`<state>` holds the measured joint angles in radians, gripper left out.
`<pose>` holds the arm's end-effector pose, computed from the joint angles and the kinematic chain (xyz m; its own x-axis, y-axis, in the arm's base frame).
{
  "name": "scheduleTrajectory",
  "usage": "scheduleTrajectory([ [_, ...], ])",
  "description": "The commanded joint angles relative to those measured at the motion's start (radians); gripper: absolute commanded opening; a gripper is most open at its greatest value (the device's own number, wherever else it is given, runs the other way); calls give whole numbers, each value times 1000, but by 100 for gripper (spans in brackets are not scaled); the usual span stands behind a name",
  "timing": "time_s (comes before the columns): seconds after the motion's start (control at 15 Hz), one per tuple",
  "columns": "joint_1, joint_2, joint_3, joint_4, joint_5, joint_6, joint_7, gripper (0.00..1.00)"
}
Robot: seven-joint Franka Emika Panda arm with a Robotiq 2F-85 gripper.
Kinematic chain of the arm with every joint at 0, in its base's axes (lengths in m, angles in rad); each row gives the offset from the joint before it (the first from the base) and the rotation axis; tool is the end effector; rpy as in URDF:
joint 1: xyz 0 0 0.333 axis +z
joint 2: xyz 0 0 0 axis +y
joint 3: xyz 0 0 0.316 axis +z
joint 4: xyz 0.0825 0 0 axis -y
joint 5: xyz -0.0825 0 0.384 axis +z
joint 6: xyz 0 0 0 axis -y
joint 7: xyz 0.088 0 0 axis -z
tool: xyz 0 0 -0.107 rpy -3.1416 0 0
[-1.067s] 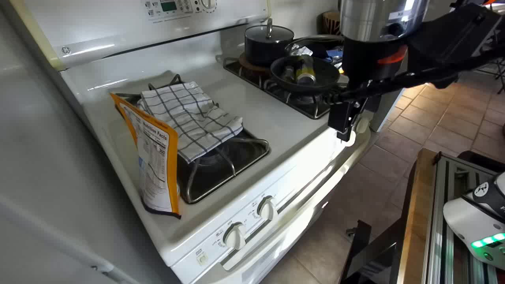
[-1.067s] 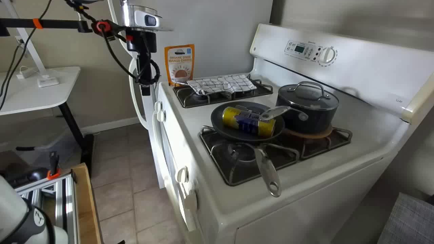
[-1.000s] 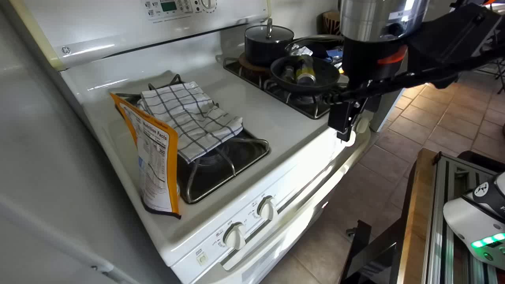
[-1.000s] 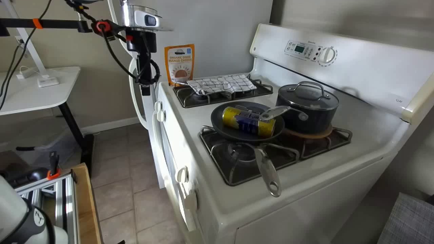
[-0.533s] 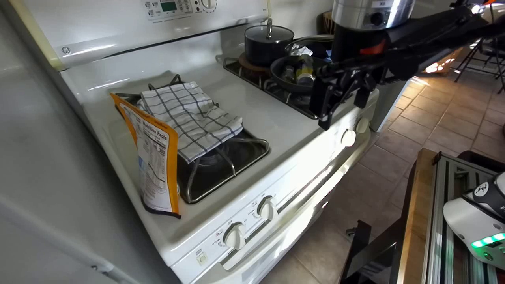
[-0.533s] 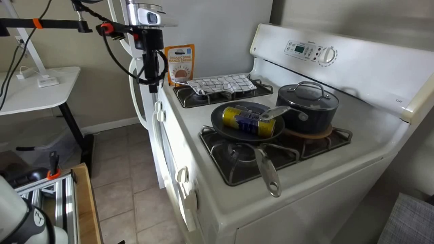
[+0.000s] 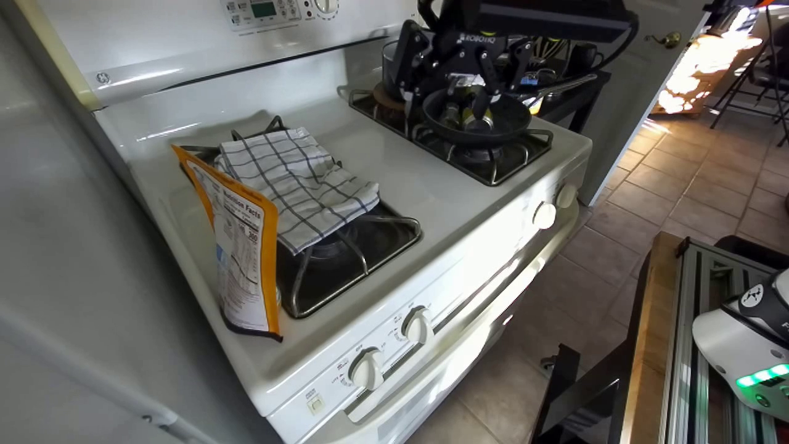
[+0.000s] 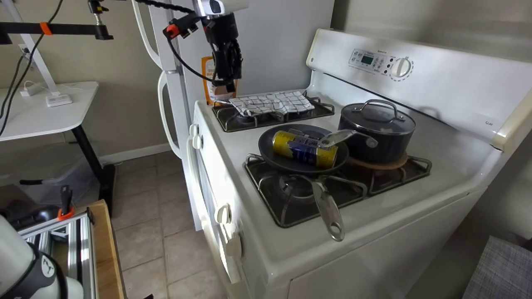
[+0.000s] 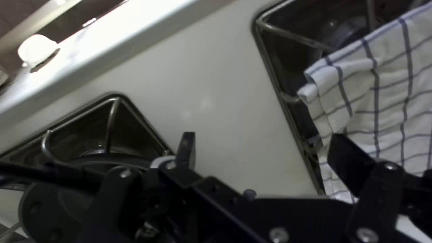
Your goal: Fold the towel in half
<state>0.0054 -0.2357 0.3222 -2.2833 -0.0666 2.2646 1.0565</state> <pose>0.4684 0.1633 0.4651 0.7446 -0.6325 0.2131 -0.6255 -0.7727 -0.1080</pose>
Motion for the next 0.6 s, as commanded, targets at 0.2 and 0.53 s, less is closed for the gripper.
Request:
scheduleTrajectory([
  [0.2,65,120,-58,192,-99,-83,-206,100],
  [0.53,108,125,-87,254,-34,-170,-509,100],
])
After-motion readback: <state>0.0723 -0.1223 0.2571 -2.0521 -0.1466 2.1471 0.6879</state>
